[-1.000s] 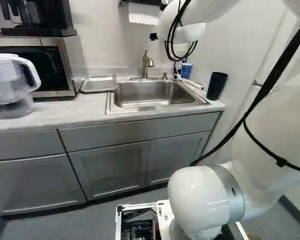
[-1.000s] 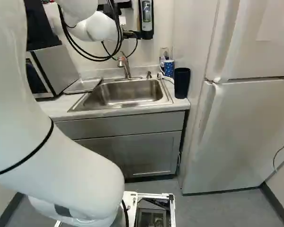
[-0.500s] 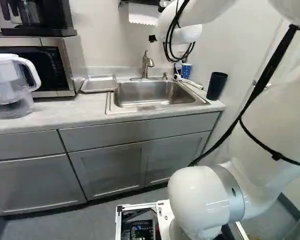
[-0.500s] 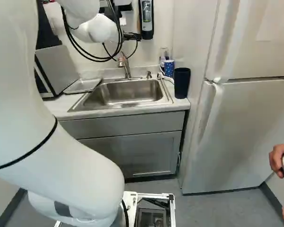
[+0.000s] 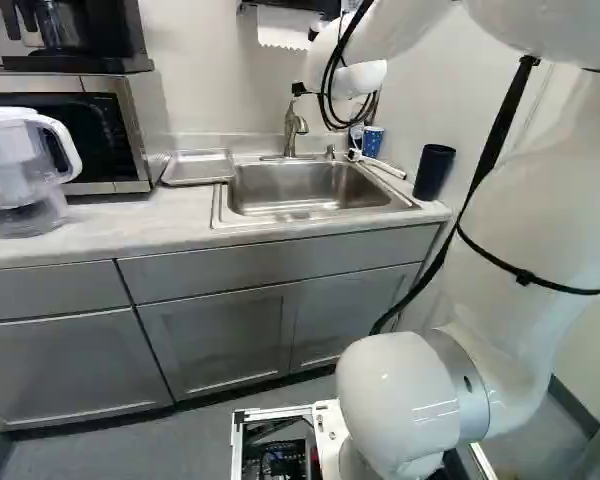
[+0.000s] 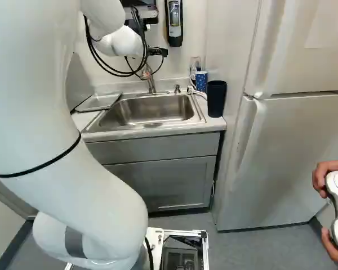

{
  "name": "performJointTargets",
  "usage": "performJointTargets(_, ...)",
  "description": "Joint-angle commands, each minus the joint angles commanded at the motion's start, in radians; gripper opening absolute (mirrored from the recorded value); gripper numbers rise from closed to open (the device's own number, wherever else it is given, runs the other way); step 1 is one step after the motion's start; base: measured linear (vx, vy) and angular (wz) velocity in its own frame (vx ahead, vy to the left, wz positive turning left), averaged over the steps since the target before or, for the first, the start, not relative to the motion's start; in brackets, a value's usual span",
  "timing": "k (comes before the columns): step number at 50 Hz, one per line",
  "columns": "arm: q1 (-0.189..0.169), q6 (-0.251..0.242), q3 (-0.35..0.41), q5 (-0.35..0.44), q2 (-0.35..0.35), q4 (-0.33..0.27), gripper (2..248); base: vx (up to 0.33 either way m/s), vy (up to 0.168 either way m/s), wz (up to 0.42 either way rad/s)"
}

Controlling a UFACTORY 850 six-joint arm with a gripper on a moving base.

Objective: Rinse the cup and place it in the tray

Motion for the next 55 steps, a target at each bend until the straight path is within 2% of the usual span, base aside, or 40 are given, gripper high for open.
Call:
performJointTargets(18, 0.009, 0.0, -0.074, -0.004, -0.071, 0.013, 247, 0.0, 0.0, 0.0)
performJointTargets(55, 0.008, 0.0, -0.117, -0.076, -0.112, 0.039, 247, 0.0, 0.0, 0.0)
